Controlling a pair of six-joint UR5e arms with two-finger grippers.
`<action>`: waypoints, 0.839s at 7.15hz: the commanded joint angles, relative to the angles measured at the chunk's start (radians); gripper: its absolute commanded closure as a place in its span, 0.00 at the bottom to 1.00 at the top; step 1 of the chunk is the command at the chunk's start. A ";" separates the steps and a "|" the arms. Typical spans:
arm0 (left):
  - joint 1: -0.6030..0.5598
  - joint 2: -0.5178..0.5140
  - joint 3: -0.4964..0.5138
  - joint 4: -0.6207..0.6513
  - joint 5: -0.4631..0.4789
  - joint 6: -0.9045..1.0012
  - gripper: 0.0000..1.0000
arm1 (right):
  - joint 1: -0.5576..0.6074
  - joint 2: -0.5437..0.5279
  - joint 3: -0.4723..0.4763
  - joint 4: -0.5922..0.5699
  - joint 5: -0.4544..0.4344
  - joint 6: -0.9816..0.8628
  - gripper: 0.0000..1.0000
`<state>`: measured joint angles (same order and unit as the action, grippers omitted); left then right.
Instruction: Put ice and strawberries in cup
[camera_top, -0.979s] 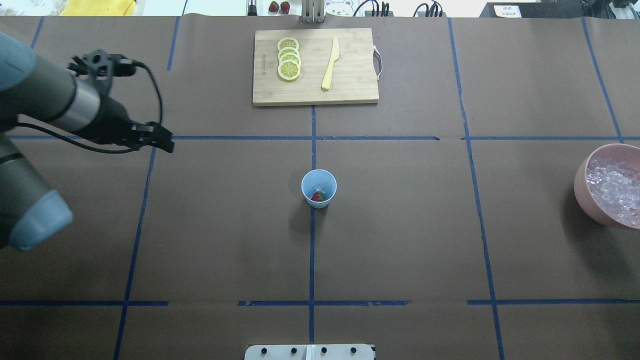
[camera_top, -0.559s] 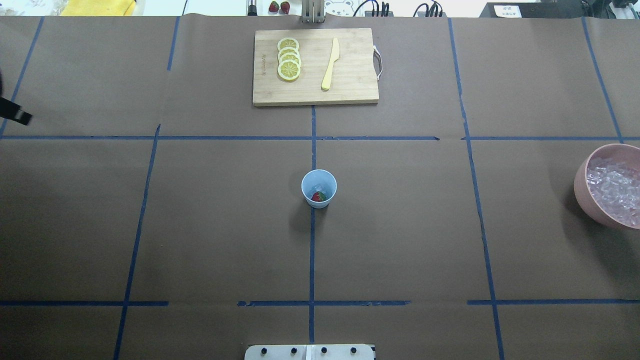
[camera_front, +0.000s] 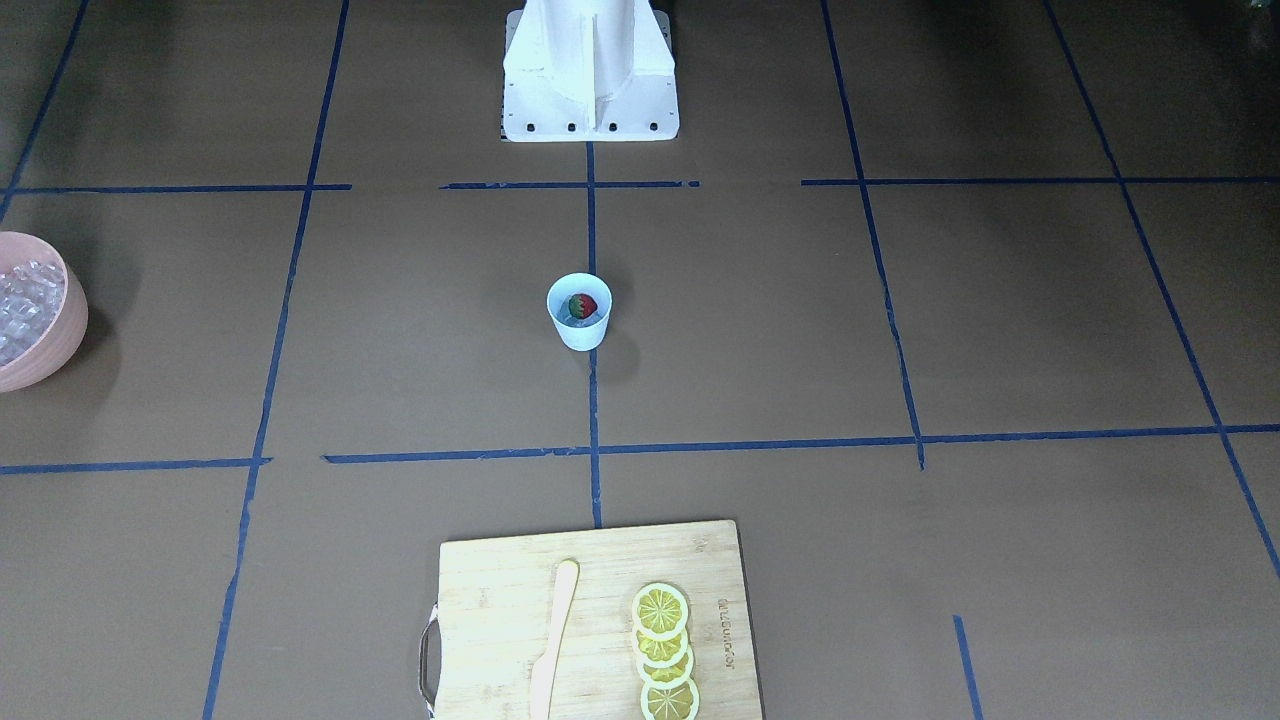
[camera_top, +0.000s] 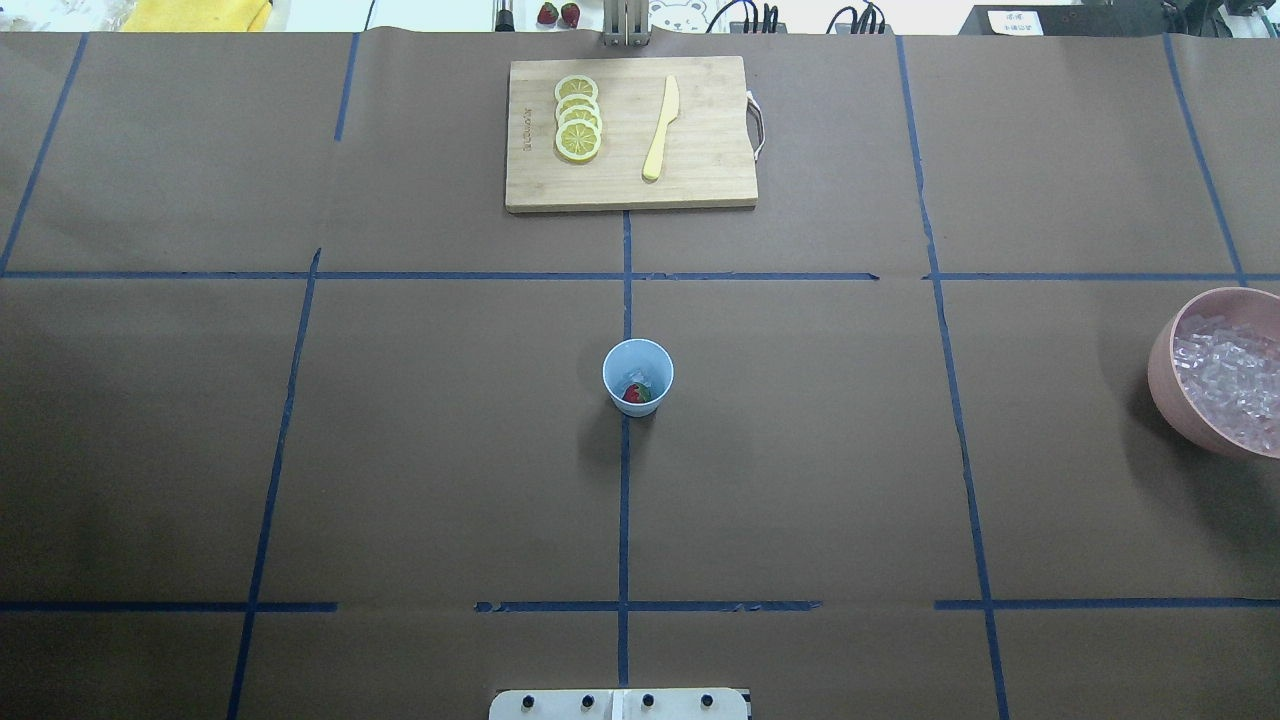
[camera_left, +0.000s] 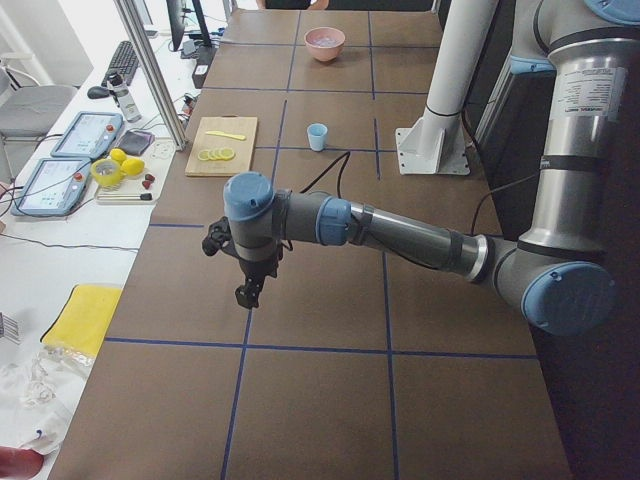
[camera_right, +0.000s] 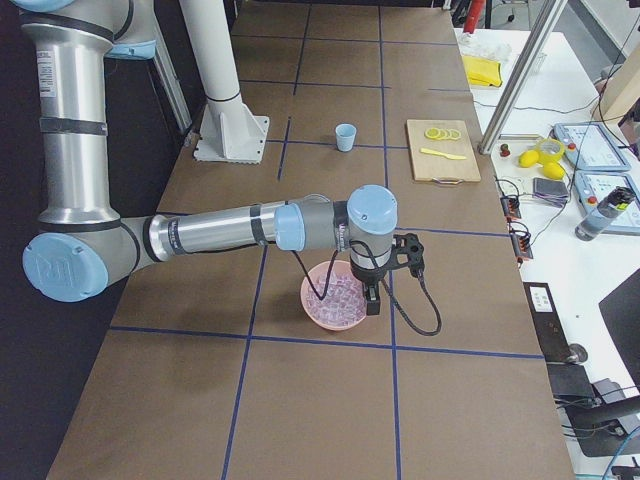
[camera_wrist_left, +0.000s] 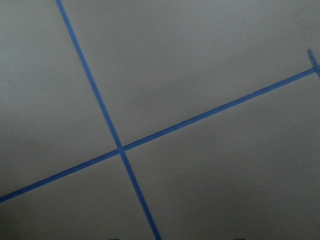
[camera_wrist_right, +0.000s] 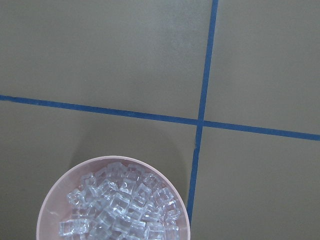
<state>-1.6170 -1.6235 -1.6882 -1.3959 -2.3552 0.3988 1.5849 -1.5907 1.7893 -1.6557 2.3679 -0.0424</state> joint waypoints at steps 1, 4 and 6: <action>-0.105 0.020 0.081 0.129 -0.003 0.060 0.00 | 0.009 -0.002 0.007 -0.018 -0.001 -0.001 0.00; -0.115 0.078 0.021 0.307 -0.010 0.009 0.00 | -0.006 -0.038 0.005 -0.022 -0.051 -0.010 0.00; -0.084 0.149 0.028 0.098 -0.010 0.006 0.00 | -0.013 -0.034 0.002 -0.022 -0.079 -0.020 0.00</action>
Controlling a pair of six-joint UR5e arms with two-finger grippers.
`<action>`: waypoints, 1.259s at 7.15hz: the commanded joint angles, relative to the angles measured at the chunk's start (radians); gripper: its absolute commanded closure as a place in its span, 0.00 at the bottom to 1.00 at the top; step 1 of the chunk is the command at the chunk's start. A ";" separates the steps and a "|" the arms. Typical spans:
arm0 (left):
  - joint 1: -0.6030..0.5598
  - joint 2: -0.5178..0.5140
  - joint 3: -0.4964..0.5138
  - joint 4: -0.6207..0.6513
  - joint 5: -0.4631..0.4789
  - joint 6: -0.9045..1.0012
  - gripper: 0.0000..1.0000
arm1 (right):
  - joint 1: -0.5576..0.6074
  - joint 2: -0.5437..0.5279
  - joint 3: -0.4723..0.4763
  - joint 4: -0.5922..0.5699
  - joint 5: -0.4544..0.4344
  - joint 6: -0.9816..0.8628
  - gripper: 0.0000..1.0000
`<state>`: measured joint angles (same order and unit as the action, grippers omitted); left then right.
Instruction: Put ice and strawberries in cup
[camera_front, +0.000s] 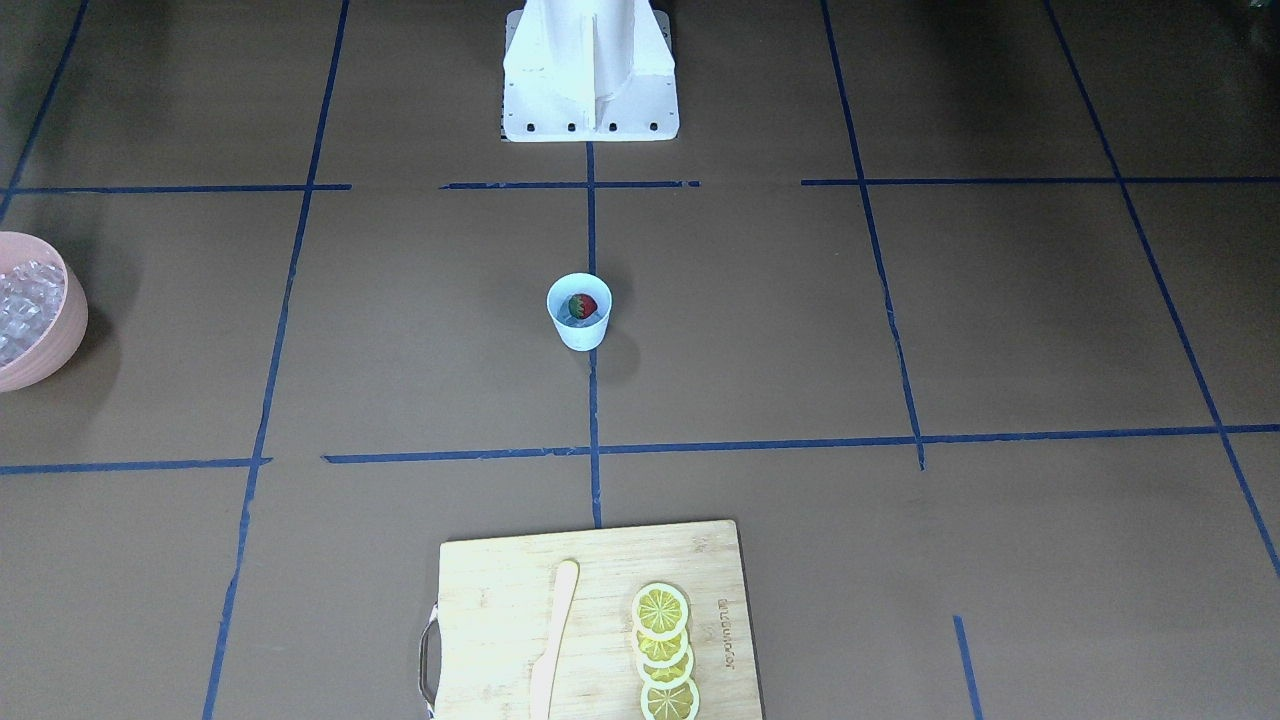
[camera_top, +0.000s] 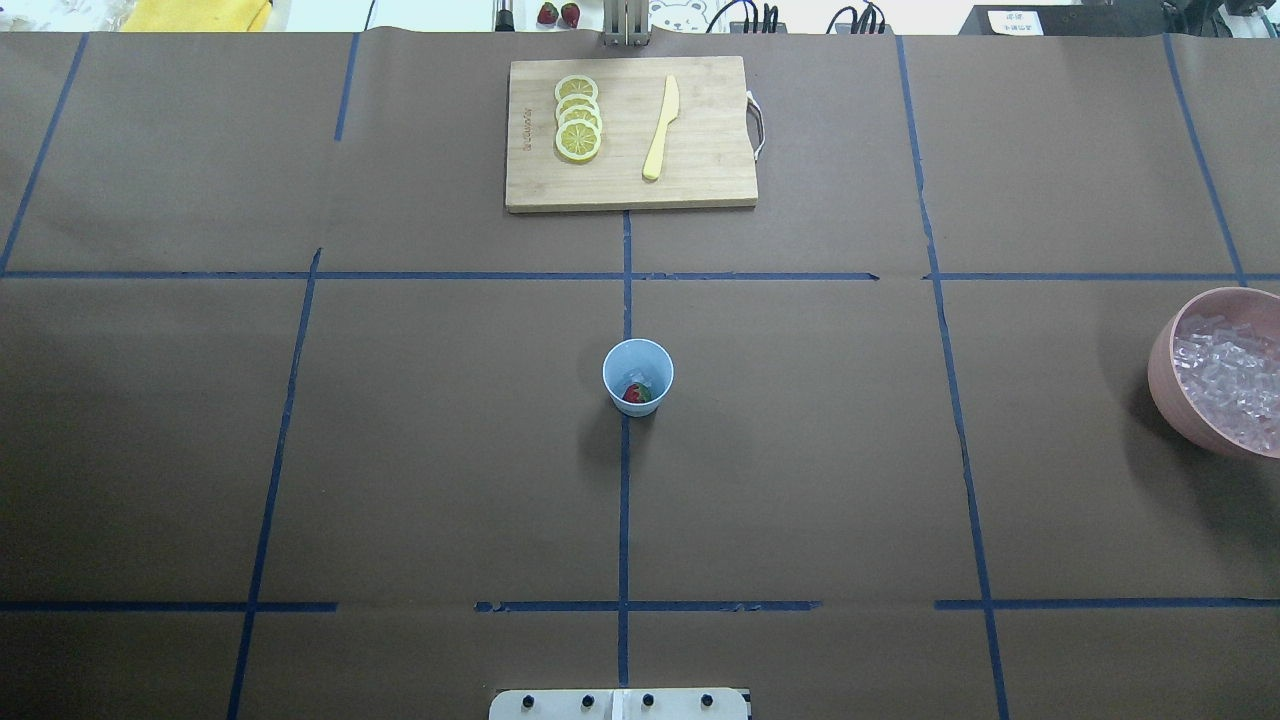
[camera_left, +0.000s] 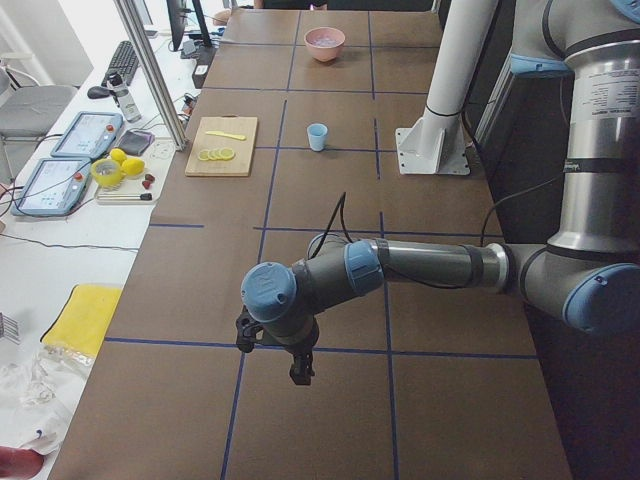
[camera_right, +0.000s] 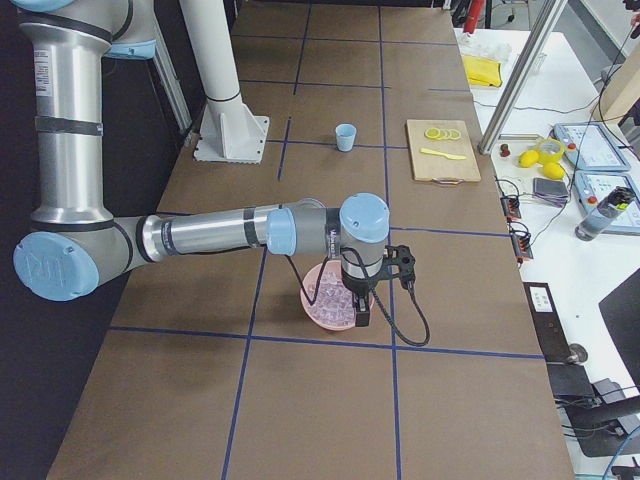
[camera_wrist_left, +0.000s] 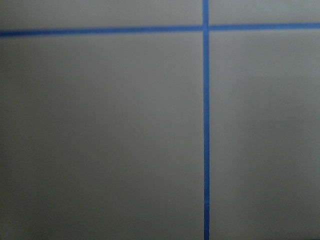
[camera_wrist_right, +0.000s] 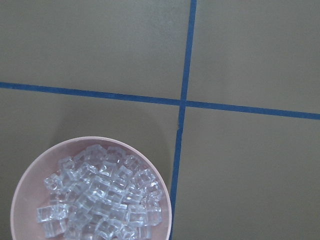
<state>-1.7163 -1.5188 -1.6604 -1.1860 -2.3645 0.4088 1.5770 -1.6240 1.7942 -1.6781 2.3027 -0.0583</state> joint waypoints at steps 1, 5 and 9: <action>0.015 0.070 0.002 -0.218 -0.002 -0.001 0.00 | -0.008 0.000 -0.004 0.000 -0.003 -0.003 0.00; 0.026 0.054 0.045 -0.327 0.007 -0.013 0.00 | -0.011 0.004 -0.009 0.004 0.004 0.011 0.00; 0.136 0.054 0.005 -0.320 -0.001 -0.183 0.00 | -0.012 0.004 -0.029 0.009 0.080 0.012 0.00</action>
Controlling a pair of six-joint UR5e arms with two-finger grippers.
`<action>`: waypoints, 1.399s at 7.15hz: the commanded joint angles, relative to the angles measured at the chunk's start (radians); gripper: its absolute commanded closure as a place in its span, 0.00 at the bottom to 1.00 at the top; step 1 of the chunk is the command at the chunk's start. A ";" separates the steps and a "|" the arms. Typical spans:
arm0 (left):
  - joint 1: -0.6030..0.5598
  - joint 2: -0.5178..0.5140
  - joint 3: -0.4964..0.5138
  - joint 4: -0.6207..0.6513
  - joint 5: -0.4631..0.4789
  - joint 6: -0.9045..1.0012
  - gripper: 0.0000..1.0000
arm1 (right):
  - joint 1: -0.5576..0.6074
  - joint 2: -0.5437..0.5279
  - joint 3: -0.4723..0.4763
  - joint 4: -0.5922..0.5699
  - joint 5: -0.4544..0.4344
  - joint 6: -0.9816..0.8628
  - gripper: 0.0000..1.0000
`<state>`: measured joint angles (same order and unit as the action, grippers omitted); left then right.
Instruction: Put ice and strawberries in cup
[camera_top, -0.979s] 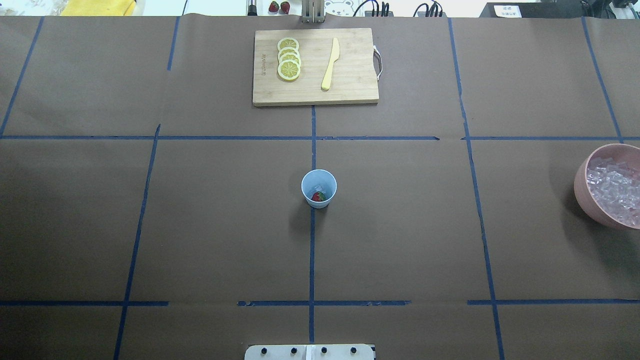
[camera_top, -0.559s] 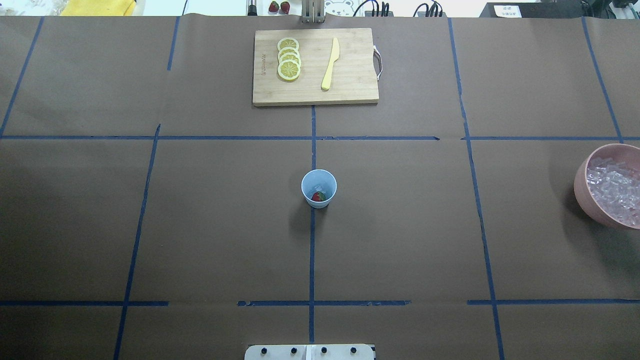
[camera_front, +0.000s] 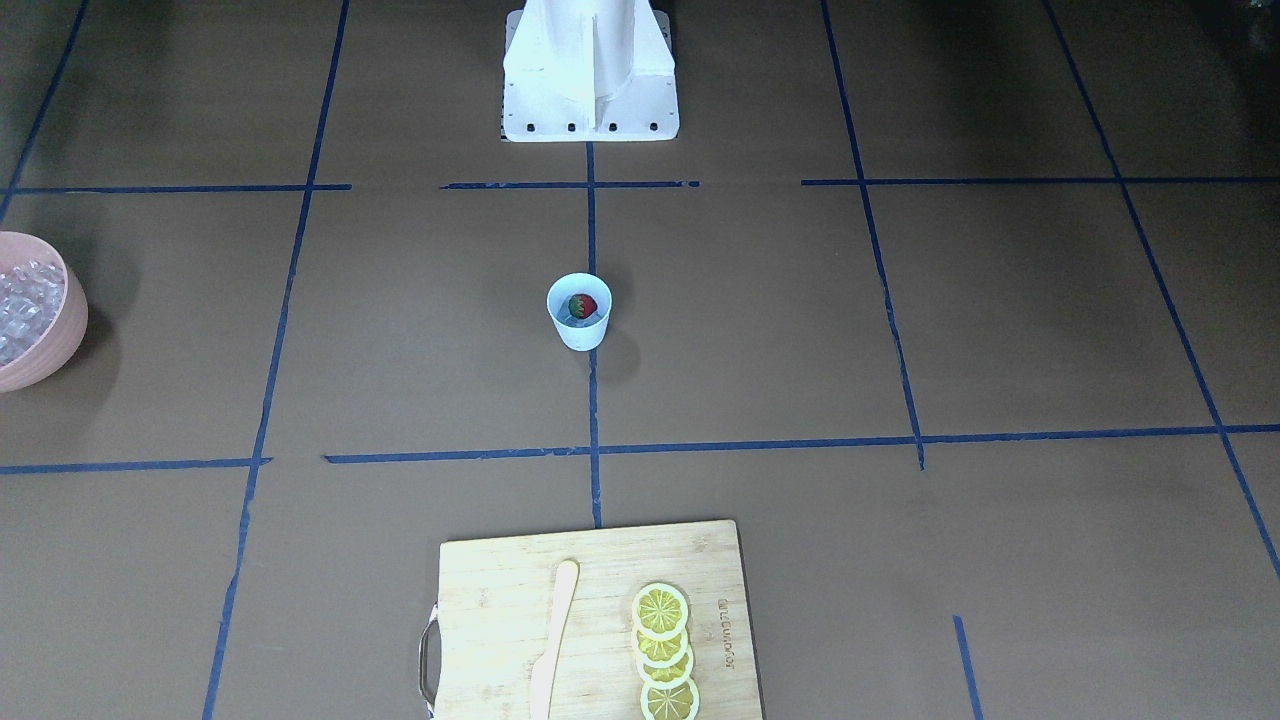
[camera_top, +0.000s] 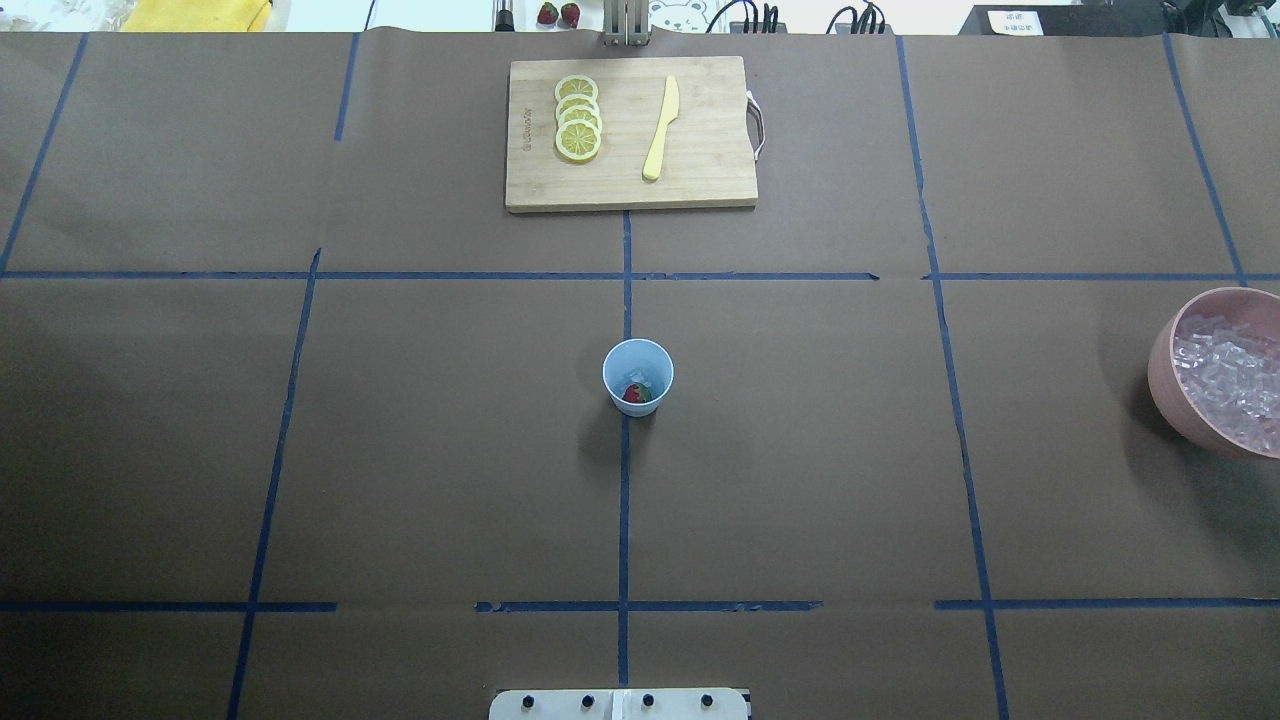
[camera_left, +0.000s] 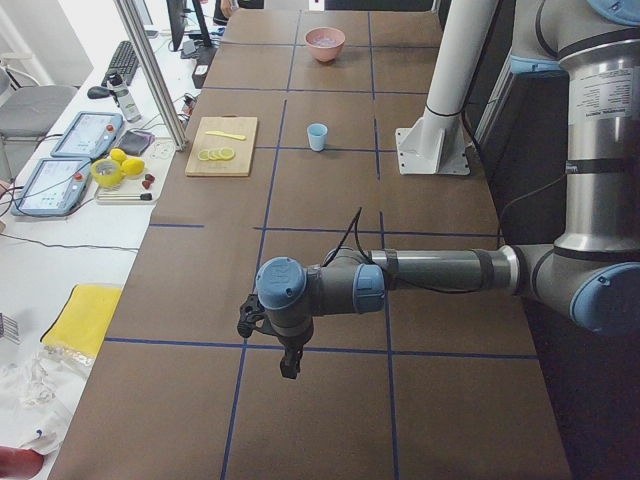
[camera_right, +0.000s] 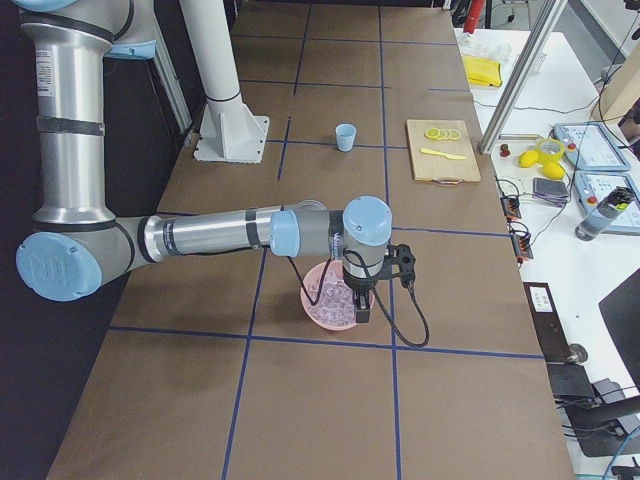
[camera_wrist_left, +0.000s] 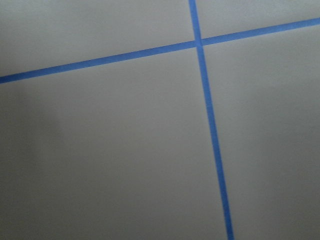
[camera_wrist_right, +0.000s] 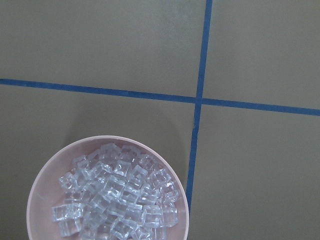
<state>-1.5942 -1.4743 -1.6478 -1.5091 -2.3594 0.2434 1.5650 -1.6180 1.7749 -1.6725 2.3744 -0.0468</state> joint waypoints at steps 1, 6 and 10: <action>0.013 0.009 -0.019 0.041 -0.006 -0.009 0.00 | 0.000 -0.017 0.000 0.010 0.006 -0.011 0.00; 0.025 -0.003 -0.050 0.079 -0.006 -0.004 0.00 | -0.014 -0.019 -0.015 0.043 0.003 -0.002 0.00; 0.026 -0.003 -0.053 0.076 -0.007 -0.006 0.00 | -0.014 -0.028 -0.015 0.043 -0.017 -0.034 0.00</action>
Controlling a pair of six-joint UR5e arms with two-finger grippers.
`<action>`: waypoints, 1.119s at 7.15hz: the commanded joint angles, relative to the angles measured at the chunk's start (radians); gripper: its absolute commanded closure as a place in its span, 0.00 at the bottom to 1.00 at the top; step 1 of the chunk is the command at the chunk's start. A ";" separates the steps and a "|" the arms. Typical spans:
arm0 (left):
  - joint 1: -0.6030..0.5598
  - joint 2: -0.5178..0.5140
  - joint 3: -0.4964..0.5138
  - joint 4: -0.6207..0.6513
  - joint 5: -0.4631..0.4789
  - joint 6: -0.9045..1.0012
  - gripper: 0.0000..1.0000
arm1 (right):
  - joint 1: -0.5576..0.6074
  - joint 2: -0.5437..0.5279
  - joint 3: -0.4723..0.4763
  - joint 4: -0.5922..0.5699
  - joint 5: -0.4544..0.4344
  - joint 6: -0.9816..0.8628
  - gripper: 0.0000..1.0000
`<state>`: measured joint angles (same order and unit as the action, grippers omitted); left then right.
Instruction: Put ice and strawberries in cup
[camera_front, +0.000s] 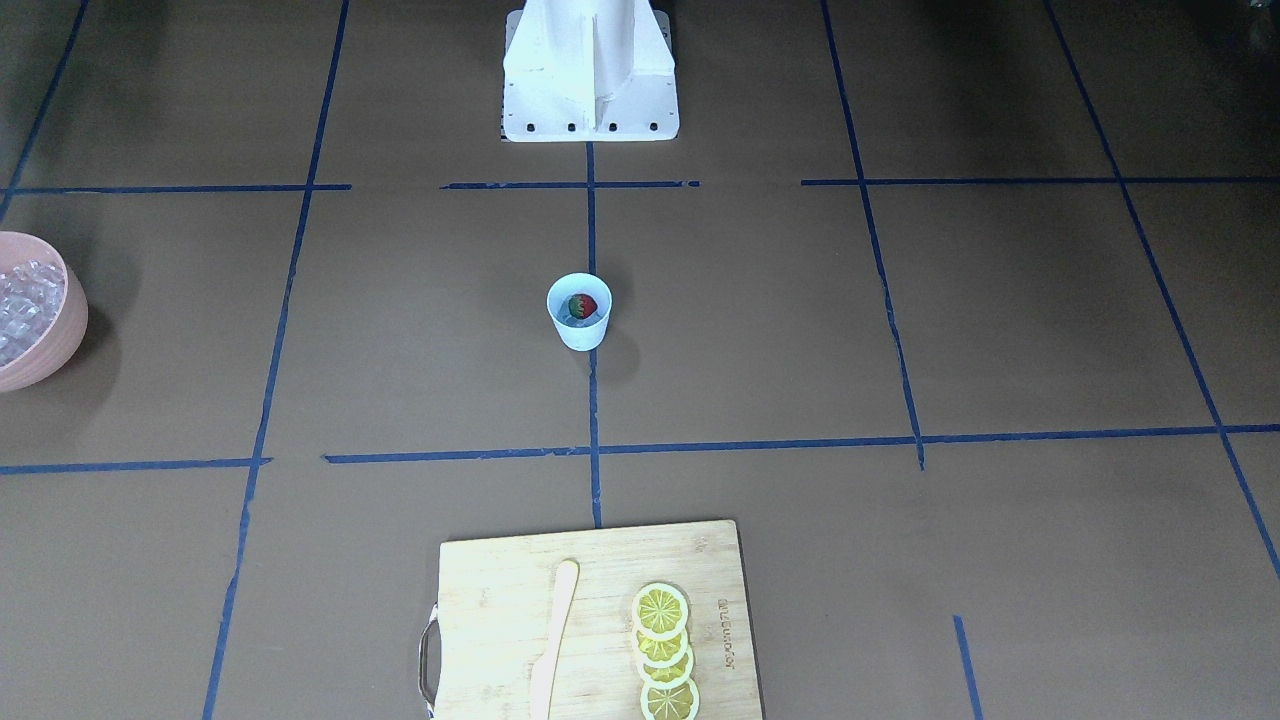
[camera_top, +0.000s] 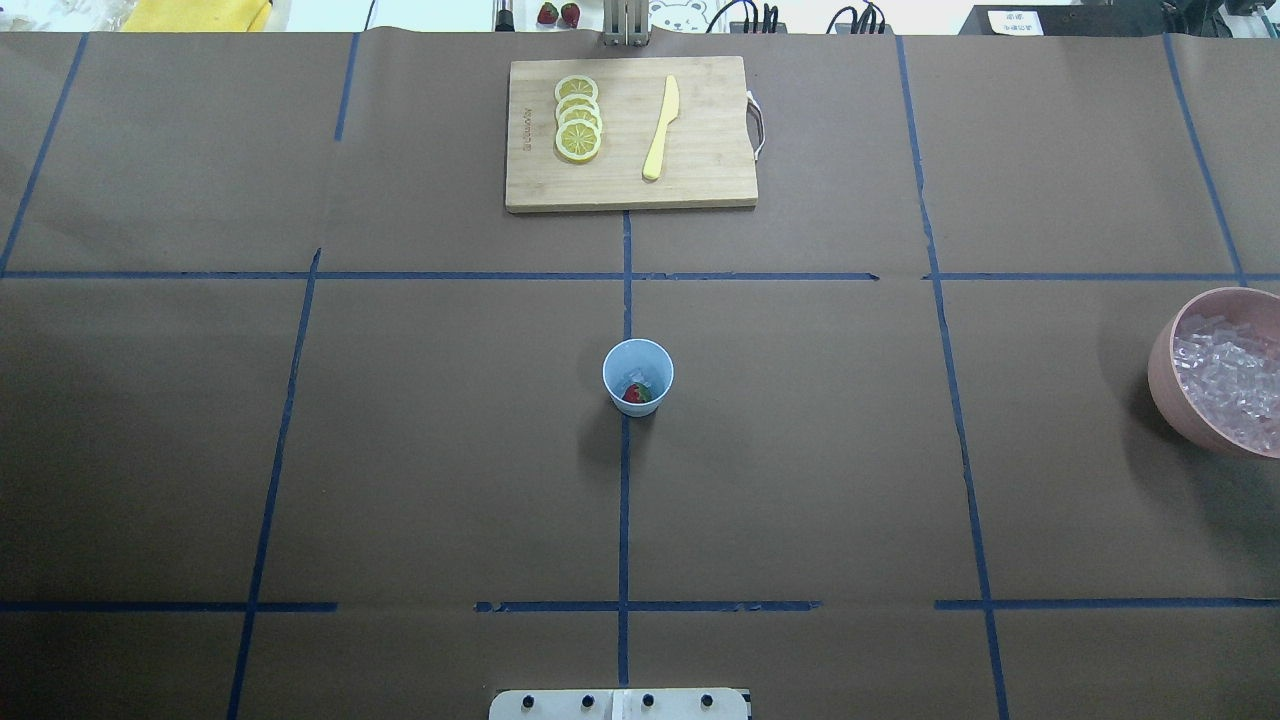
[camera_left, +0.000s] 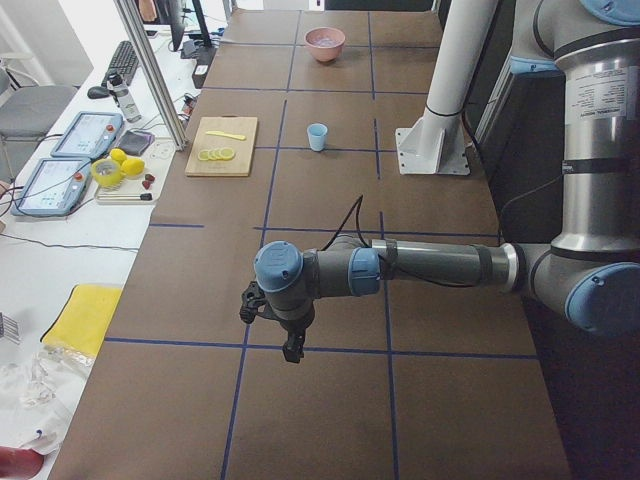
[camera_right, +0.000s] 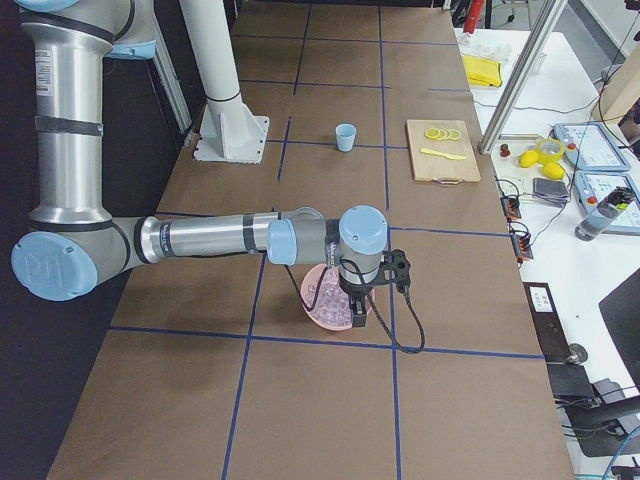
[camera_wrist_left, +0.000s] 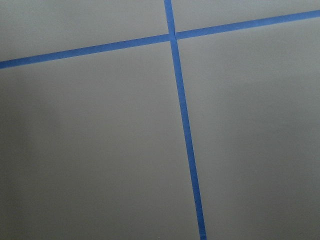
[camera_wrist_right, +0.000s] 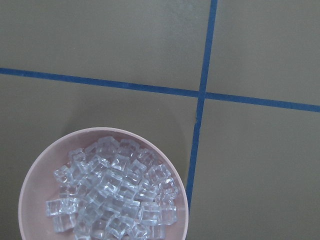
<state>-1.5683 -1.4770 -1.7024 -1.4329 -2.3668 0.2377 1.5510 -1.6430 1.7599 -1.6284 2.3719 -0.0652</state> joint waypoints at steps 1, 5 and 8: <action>0.001 0.000 0.004 -0.001 0.000 0.000 0.00 | 0.000 -0.004 0.001 -0.005 -0.049 -0.056 0.00; 0.001 0.001 0.006 0.000 0.000 0.000 0.00 | 0.000 -0.017 -0.014 -0.005 0.018 -0.051 0.00; 0.001 0.009 0.004 -0.001 0.000 0.002 0.00 | 0.000 -0.005 -0.028 -0.002 0.018 -0.039 0.00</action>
<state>-1.5678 -1.4702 -1.6979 -1.4338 -2.3673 0.2391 1.5509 -1.6546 1.7349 -1.6325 2.3896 -0.1083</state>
